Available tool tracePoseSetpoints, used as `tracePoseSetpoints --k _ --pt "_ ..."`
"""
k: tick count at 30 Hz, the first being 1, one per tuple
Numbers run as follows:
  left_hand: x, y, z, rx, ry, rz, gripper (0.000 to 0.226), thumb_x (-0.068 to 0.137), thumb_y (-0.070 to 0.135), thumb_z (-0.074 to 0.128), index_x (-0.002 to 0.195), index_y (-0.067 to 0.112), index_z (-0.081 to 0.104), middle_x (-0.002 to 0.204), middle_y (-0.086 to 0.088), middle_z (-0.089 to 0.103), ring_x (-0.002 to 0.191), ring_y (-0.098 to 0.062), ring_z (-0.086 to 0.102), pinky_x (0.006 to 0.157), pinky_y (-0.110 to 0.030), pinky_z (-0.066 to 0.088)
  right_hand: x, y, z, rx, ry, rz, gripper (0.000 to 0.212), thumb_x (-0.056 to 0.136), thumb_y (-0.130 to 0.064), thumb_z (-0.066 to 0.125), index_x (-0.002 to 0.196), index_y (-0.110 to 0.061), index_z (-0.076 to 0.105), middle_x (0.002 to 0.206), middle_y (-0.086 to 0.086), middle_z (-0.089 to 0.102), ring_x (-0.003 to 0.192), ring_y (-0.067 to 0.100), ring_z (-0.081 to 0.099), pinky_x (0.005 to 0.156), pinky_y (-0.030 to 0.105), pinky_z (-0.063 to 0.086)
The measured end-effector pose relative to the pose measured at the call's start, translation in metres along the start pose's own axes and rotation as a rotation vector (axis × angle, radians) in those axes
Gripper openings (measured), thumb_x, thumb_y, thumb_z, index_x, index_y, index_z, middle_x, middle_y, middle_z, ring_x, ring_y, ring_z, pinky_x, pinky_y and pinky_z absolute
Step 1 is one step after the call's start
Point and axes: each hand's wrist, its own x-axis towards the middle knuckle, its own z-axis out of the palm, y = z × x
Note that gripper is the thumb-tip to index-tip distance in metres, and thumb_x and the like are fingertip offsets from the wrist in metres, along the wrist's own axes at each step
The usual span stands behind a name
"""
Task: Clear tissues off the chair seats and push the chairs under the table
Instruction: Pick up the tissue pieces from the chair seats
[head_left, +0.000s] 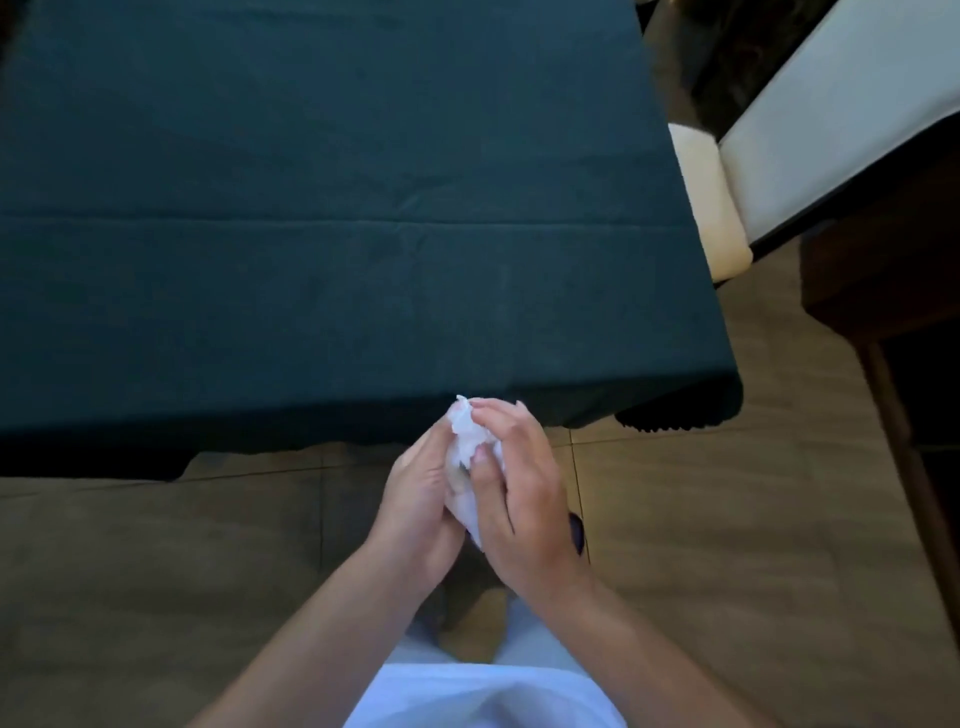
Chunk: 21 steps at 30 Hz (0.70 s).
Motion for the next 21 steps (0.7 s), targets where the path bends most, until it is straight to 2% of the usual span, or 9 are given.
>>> tracePoseSetpoints --k 2,4,8,11,14,16,18,20,21 --pt "0.006 0.006 -0.018 0.022 0.013 -0.002 0.033 0.089 0.03 0.072 0.11 0.005 0.071 0.1 -0.016 0.068 0.088 -0.023 0.07 0.074 -0.033 0.06 -0.005 -0.002 0.012 -0.053 0.007 0.066 0.032 0.103 -0.021 0.044 0.127 -0.009 0.063 0.136 0.001 0.059 0.127 0.016 0.053 0.108 0.042 0.043" --pt "0.015 0.006 -0.031 0.076 0.055 0.003 0.025 0.1 0.023 0.063 0.116 0.005 0.069 0.101 -0.018 0.071 0.087 -0.025 0.072 0.072 -0.035 0.06 -0.007 -0.002 0.02 -0.027 -0.015 0.186 0.035 0.105 -0.032 0.044 0.131 -0.017 0.062 0.145 -0.004 0.052 0.132 0.013 0.05 0.108 0.032 0.043" --pt "0.039 -0.01 -0.045 0.208 0.098 0.025 0.023 0.102 0.018 0.06 0.12 0.006 0.066 0.106 -0.018 0.074 0.09 -0.026 0.074 0.074 -0.036 0.061 -0.02 0.01 0.032 0.203 -0.023 0.442 0.039 0.106 -0.044 0.044 0.141 -0.033 0.057 0.157 -0.012 0.04 0.142 -0.003 0.038 0.11 0.013 0.034" --pt "0.06 -0.037 -0.054 0.3 0.175 -0.001 0.019 0.1 0.013 0.061 0.116 0.009 0.069 0.107 -0.017 0.076 0.09 -0.025 0.074 0.076 -0.036 0.059 -0.038 0.035 0.043 0.227 -0.071 0.558 0.043 0.107 -0.049 0.039 0.145 -0.037 0.053 0.159 -0.012 0.038 0.145 -0.008 0.029 0.117 0.019 0.031" --pt "0.077 -0.074 -0.06 0.292 0.253 -0.063 0.018 0.099 0.016 0.061 0.113 0.01 0.071 0.097 -0.013 0.076 0.085 -0.023 0.073 0.076 -0.035 0.055 -0.056 0.069 0.055 0.178 -0.102 0.633 0.052 0.105 -0.055 0.03 0.145 -0.03 0.051 0.152 -0.01 0.046 0.14 0.001 0.041 0.114 0.031 0.04" --pt "0.083 -0.098 -0.062 0.285 0.292 -0.091 0.016 0.097 0.015 0.061 0.106 0.009 0.073 0.089 -0.01 0.074 0.083 -0.022 0.071 0.075 -0.035 0.054 -0.066 0.089 0.054 0.158 -0.099 0.677 0.052 0.104 -0.055 0.028 0.14 -0.028 0.056 0.142 -0.009 0.054 0.129 -0.001 0.048 0.105 0.028 0.044" --pt "0.094 -0.118 -0.064 0.304 0.305 -0.108 0.013 0.096 0.017 0.062 0.092 0.012 0.073 0.079 -0.005 0.071 0.078 -0.021 0.069 0.071 -0.035 0.054 -0.074 0.108 0.047 0.201 -0.095 0.724 0.04 0.107 -0.046 0.034 0.132 -0.032 0.062 0.135 -0.012 0.058 0.121 -0.009 0.05 0.099 0.021 0.042" --pt "0.106 -0.134 -0.07 0.348 0.304 -0.123 0.018 0.097 0.021 0.062 0.08 0.017 0.069 0.07 0.0 0.067 0.071 -0.017 0.067 0.064 -0.032 0.053 -0.078 0.13 0.046 0.236 -0.094 0.756 0.032 0.108 -0.038 0.043 0.128 -0.032 0.066 0.13 -0.013 0.061 0.118 -0.009 0.052 0.101 0.022 0.045" --pt "0.113 -0.142 -0.076 0.354 0.306 -0.123 0.018 0.099 0.024 0.062 0.083 0.018 0.069 0.072 0.001 0.069 0.071 -0.016 0.069 0.064 -0.031 0.053 -0.08 0.142 0.048 0.239 -0.088 0.768 0.03 0.107 -0.036 0.046 0.126 -0.03 0.069 0.127 -0.011 0.063 0.116 -0.005 0.056 0.102 0.026 0.047"
